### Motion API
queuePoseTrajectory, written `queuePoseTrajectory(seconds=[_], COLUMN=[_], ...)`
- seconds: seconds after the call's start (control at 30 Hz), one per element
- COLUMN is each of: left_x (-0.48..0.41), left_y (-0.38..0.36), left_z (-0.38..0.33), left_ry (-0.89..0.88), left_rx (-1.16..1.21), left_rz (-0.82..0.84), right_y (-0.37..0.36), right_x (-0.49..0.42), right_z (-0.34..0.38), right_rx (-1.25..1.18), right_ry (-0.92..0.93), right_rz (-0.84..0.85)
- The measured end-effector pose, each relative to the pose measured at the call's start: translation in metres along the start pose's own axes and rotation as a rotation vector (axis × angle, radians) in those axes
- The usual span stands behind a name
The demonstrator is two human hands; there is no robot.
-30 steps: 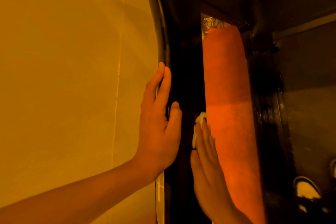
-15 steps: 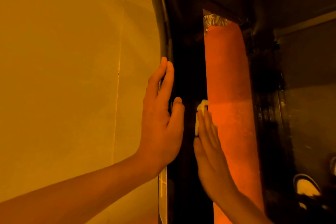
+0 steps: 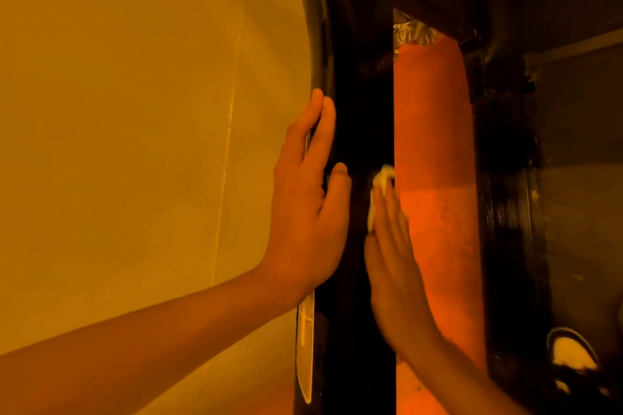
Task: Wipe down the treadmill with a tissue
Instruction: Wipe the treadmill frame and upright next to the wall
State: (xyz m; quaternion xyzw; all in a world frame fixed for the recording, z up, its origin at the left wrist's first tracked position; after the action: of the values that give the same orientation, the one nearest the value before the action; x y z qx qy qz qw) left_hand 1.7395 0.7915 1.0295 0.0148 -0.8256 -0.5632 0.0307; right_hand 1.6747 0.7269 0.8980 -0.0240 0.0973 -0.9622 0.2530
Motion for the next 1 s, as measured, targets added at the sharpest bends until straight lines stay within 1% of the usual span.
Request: queuePoseTrajectory(seconds=[0.07, 0.13, 0.17, 0.27, 0.33, 0.4, 0.47, 0.53, 0.6, 0.67, 0.73, 0.83, 1.0], left_x=[0.001, 0.001, 0.001, 0.000, 0.001, 0.001, 0.000, -0.001, -0.001, -0.001, -0.001, 0.000, 0.000], left_y=[0.000, 0.000, 0.000, 0.000, 0.000, 0.000, 0.000, 0.000, 0.000, 0.001, 0.000, 0.000, 0.001], left_z=[0.001, 0.001, 0.001, 0.001, 0.001, 0.002, 0.003, 0.004, 0.005, 0.005, 0.004, 0.002, 0.000], left_ry=[0.014, 0.017, 0.016, 0.017, 0.019, 0.013, -0.001, -0.005, -0.007, -0.010, -0.011, 0.001, 0.017], left_rx=[0.007, 0.011, 0.012, 0.019, 0.030, 0.034, 0.033, 0.039, 0.050, 0.056, 0.053, 0.057, 0.018], left_rz=[-0.001, -0.004, -0.008, -0.018, -0.021, -0.020, -0.022, -0.027, -0.030, -0.029, -0.032, -0.047, -0.007], right_y=[-0.011, -0.004, 0.004, 0.035, 0.048, 0.041, 0.020, -0.006, -0.020, -0.014, 0.001, 0.016, 0.014], right_x=[0.036, 0.023, -0.001, -0.100, -0.140, -0.121, -0.051, 0.033, 0.073, 0.050, -0.001, -0.058, -0.048], right_z=[0.004, 0.007, 0.007, 0.006, 0.002, -0.002, -0.001, -0.001, -0.002, -0.003, 0.002, 0.007, 0.004], right_rx=[0.008, 0.020, 0.035, 0.204, 0.270, 0.255, 0.116, -0.022, -0.028, -0.004, 0.064, 0.013, 0.024], right_ry=[-0.008, 0.002, 0.013, 0.027, 0.034, 0.034, 0.037, -0.031, -0.102, -0.108, -0.050, -0.062, -0.045], right_rz=[0.033, 0.023, 0.005, -0.042, -0.062, -0.050, -0.024, 0.024, 0.046, 0.043, 0.011, -0.043, -0.003])
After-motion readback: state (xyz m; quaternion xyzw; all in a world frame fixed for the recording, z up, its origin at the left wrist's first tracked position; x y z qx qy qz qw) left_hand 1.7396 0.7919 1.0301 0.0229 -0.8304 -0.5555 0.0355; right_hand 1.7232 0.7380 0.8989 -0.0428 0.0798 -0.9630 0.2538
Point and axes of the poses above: each hand's wrist, its own x-axis away from the middle knuckle, its own y-axis out of the back of the hand, z = x × y, the point moved 3 cm from there along -x, towards the middle knuckle, and after that the axes turned 9 degrees about z, right-handed, at the moved point
